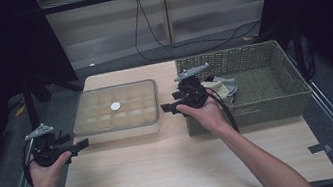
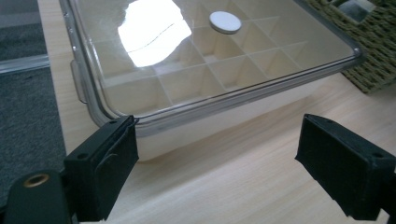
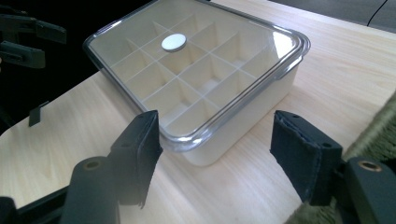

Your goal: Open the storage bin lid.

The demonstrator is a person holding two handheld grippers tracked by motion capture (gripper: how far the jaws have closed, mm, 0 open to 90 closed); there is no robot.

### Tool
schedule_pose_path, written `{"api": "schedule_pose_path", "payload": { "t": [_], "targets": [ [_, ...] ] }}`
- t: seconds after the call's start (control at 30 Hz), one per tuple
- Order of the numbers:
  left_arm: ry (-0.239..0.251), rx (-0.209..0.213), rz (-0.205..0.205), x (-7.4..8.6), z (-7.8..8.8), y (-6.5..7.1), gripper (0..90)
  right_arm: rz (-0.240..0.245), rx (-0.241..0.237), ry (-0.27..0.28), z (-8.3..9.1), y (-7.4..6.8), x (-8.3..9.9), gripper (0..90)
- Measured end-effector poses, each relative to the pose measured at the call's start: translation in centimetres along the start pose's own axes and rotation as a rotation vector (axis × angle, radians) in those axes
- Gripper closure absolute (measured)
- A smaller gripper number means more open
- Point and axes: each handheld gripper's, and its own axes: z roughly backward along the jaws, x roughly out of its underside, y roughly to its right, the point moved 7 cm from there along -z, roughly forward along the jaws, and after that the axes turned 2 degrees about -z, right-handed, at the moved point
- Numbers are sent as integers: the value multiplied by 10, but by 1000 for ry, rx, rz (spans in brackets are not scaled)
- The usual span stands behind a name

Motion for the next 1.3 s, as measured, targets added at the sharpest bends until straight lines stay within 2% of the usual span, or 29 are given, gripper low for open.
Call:
{"api": "schedule_pose_path", "payload": {
  "t": [0.13,0.2,0.23,0.27,0.3,0.4,0.47,0.67,0.87,1.03,1.2,1.3],
  "targets": [
    [-8,10,3,-5,-2,-5,121,-4,6,-6,-11,1,-9,321],
    [-6,8,19,-8,-2,-10,118,1,7,-18,-17,1,-13,319],
    [3,6,41,-12,-1,-15,118,1,6,-32,-22,0,-17,314],
    [3,6,41,-12,-1,-15,118,1,10,-39,-25,0,-18,314],
    [-1,3,49,-14,-2,-19,119,5,12,-41,-28,1,-20,315],
    [-22,11,51,-15,-6,-22,119,2,12,-53,-33,2,-24,308],
    [-39,4,44,-17,-11,-23,138,-3,42,-73,-41,8,-27,310],
    [-47,-7,41,-26,-20,-30,162,-27,53,-101,-54,18,-35,308],
    [-70,-26,48,-32,-26,-45,149,-40,73,-167,-71,28,-39,286],
    [-86,-23,64,-31,-32,-51,140,-59,82,-204,-82,34,-39,276],
    [-81,-9,96,-33,-37,-57,188,-81,89,-236,-92,40,-44,262],
    [-96,3,95,-35,-39,-59,207,-87,91,-250,-96,43,-45,254]
  ]
}}
